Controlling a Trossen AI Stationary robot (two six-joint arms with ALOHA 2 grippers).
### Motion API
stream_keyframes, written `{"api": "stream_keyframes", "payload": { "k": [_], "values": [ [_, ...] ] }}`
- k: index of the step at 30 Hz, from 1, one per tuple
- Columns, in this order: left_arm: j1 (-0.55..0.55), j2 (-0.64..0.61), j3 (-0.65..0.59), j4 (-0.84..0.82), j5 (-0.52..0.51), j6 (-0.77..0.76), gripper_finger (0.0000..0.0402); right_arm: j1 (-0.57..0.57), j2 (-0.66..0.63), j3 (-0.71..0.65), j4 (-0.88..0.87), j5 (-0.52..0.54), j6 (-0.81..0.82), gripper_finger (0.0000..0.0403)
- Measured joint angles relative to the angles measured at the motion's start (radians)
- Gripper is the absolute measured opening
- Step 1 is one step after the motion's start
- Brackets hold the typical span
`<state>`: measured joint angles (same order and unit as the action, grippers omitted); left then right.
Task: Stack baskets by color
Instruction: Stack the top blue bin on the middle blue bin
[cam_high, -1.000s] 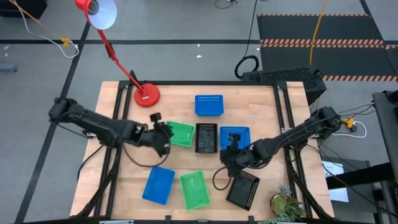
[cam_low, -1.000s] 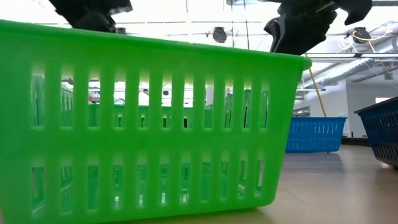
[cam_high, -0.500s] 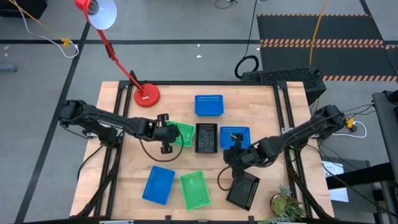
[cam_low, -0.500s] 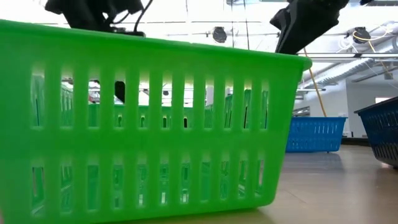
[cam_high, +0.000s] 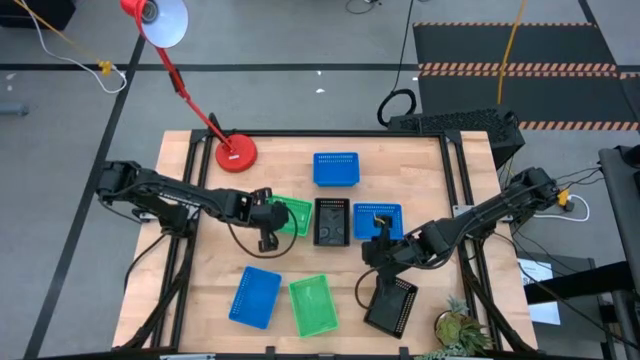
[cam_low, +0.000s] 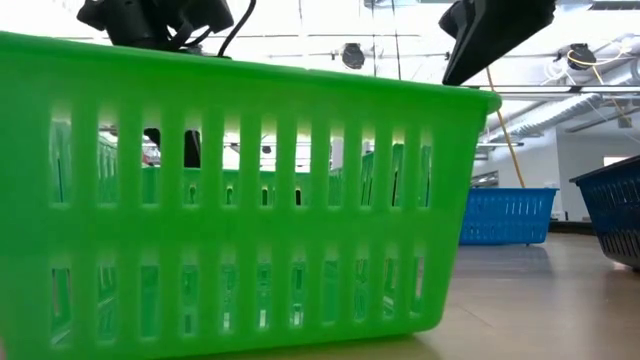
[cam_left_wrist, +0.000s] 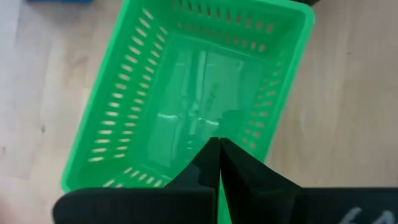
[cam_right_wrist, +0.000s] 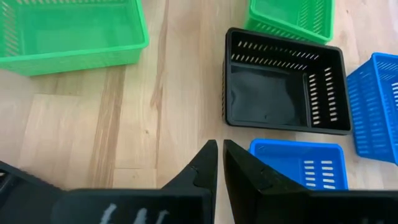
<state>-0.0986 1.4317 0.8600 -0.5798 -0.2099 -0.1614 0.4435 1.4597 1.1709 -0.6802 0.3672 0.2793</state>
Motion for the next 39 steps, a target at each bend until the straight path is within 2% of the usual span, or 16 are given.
{"api": "stream_keyframes", "payload": {
  "k": [4,10,18,39],
  "values": [
    [-0.004,0.000,0.000,-0.005,0.004,-0.014,0.0004,0.000,0.000,0.000,0.003,0.001,0.000,0.0018],
    [-0.004,0.000,0.000,-0.024,0.035,-0.056,0.0015,0.000,0.000,0.000,0.003,0.001,-0.004,0.0018],
    [-0.004,0.000,0.000,-0.026,0.081,-0.084,0.0007,0.000,0.000,0.000,0.003,0.001,-0.004,0.0018],
    [-0.020,0.000,0.000,-0.026,0.113,-0.133,0.0006,0.000,0.000,0.000,0.003,-0.002,-0.004,0.0018]
  ]
}}
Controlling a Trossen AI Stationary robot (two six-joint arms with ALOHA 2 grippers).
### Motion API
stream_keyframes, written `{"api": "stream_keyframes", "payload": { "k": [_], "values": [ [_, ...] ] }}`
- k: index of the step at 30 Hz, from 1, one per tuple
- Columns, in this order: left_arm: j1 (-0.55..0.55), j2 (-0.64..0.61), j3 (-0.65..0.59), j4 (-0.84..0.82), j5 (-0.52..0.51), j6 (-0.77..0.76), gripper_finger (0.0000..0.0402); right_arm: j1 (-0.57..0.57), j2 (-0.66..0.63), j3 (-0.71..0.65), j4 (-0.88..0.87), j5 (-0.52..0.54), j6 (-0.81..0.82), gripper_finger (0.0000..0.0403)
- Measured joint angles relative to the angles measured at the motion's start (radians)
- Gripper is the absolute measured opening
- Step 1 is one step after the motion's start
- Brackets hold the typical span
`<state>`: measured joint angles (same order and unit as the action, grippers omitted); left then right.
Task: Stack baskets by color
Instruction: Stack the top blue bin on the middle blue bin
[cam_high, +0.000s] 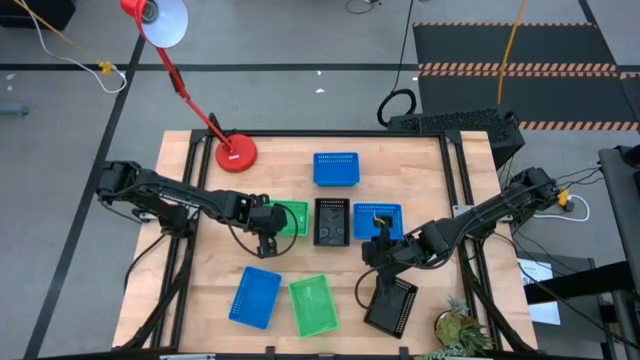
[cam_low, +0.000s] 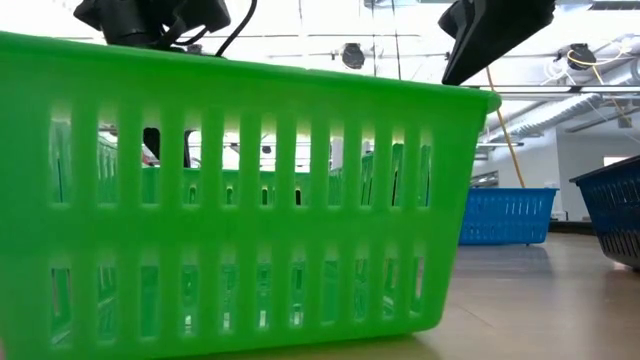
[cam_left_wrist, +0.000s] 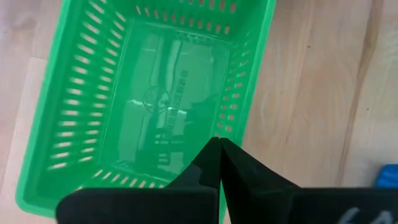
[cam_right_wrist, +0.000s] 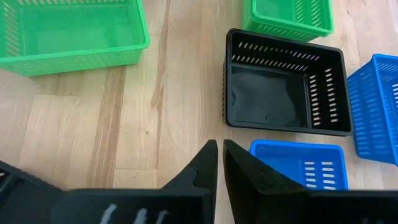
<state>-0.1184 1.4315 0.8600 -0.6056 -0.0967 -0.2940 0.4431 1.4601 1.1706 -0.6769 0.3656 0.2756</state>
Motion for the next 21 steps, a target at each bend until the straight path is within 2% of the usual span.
{"api": "stream_keyframes", "payload": {
  "k": [5,12,19,21],
  "values": [
    [0.000,-0.004,0.008,-0.018,-0.010,0.032,0.0014,0.000,0.000,0.000,0.013,0.005,-0.004,0.0018],
    [-0.003,-0.013,0.140,-0.086,-0.023,0.094,0.0008,-0.046,0.000,0.000,0.015,0.144,-0.074,0.0018],
    [0.003,-0.013,0.319,-0.131,-0.068,0.276,0.0016,-0.237,0.000,0.000,0.079,0.154,-0.243,0.0018],
    [0.007,-0.013,0.354,-0.130,-0.071,0.339,0.0012,-0.306,0.000,0.000,0.108,0.120,-0.309,0.0018]
  ]
}}
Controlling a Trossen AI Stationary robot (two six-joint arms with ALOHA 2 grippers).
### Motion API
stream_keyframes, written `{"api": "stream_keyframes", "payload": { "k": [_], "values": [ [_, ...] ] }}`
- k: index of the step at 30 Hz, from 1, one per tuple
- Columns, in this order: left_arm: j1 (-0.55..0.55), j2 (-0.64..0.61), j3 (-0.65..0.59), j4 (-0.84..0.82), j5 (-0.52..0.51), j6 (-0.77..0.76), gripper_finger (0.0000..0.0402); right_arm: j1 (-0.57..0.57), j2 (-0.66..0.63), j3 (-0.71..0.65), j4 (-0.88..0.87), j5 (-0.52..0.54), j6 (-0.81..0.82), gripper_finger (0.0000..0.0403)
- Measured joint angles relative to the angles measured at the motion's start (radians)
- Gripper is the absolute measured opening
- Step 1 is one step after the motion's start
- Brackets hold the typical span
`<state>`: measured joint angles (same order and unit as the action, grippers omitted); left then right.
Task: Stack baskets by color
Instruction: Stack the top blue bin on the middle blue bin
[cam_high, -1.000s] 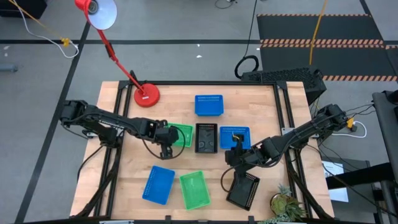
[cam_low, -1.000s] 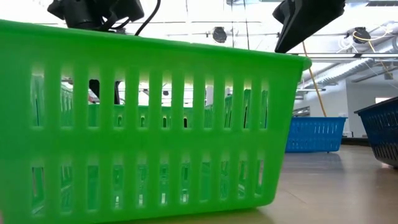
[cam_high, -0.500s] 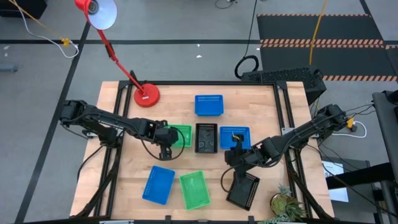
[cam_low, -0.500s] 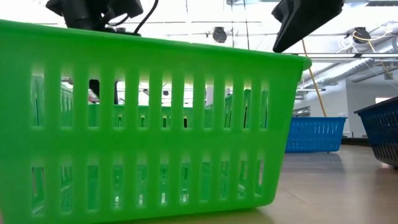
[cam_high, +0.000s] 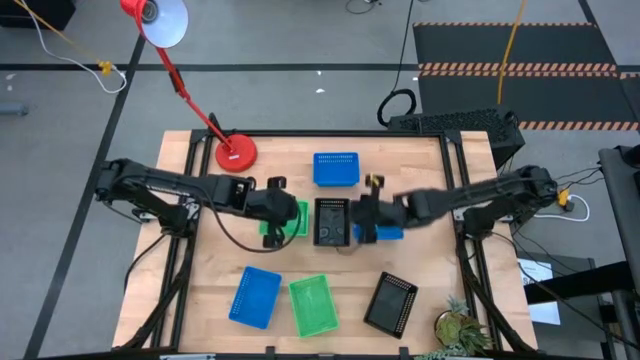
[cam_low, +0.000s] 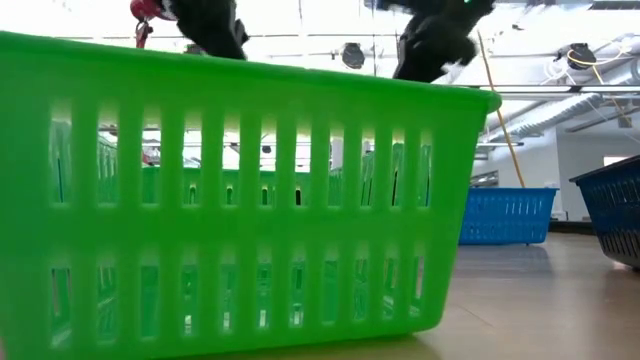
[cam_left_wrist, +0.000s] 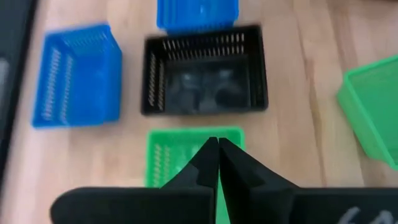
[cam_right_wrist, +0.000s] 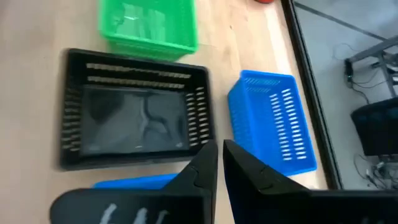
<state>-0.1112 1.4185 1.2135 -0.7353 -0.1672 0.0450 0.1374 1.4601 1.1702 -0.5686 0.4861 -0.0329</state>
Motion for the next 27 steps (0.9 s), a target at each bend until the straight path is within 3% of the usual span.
{"api": "stream_keyframes", "payload": {
  "k": [7,13,19,27],
  "values": [
    [0.006,0.000,0.014,0.015,-0.044,0.073,0.0007,-0.237,0.001,-0.001,0.072,-0.231,-0.187,0.0018],
    [0.050,0.000,-0.031,0.005,-0.045,0.067,0.0018,-0.379,0.001,-0.001,0.087,-0.408,-0.255,0.0018],
    [0.125,0.000,-0.052,0.004,-0.045,0.077,0.0003,-0.425,0.028,-0.001,0.098,-0.441,-0.296,0.0029],
    [0.157,0.000,-0.053,-0.012,-0.044,0.032,0.0024,-0.449,0.150,-0.001,0.153,-0.465,-0.320,0.0075]
  ]
}}
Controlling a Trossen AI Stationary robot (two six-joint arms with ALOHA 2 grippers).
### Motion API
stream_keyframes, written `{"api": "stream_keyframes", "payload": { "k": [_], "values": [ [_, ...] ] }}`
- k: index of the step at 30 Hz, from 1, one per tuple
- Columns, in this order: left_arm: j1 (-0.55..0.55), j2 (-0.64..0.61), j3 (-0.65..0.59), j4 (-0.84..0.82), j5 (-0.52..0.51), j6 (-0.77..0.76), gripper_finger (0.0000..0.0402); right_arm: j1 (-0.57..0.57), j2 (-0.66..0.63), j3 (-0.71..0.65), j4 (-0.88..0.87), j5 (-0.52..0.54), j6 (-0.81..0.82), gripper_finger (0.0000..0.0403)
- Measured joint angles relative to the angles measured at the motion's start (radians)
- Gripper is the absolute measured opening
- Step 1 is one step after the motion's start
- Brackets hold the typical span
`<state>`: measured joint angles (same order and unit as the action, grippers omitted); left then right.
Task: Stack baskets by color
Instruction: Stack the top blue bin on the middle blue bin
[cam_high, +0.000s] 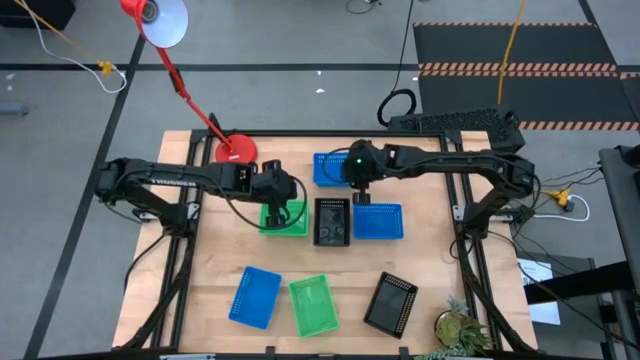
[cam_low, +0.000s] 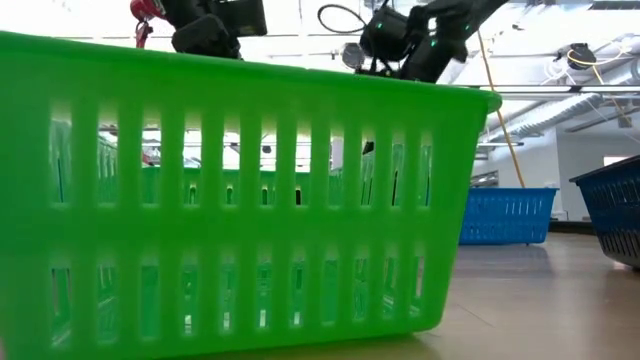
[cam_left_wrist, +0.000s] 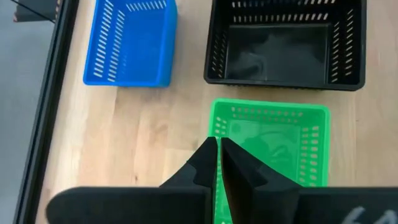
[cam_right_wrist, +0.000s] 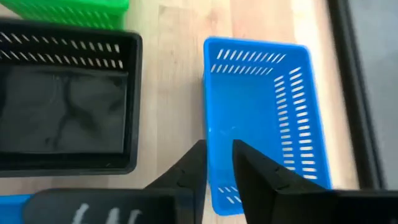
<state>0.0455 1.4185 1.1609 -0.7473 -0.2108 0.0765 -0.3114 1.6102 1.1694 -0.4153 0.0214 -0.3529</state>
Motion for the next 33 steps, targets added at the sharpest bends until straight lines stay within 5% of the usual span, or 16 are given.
{"api": "stream_keyframes", "payload": {
  "k": [18,29,33],
  "values": [
    [-0.017,0.000,0.000,-0.006,0.001,-0.008,0.0026,-0.024,0.159,0.000,0.068,0.002,-0.007,0.0119],
    [-0.017,0.000,0.000,-0.005,0.002,-0.011,0.0026,-0.062,0.160,0.000,0.057,-0.048,-0.008,0.0014],
    [-0.017,0.000,0.000,-0.004,0.002,-0.012,0.0026,-0.061,0.160,0.000,0.057,-0.044,-0.010,0.0012]
  ]
}}
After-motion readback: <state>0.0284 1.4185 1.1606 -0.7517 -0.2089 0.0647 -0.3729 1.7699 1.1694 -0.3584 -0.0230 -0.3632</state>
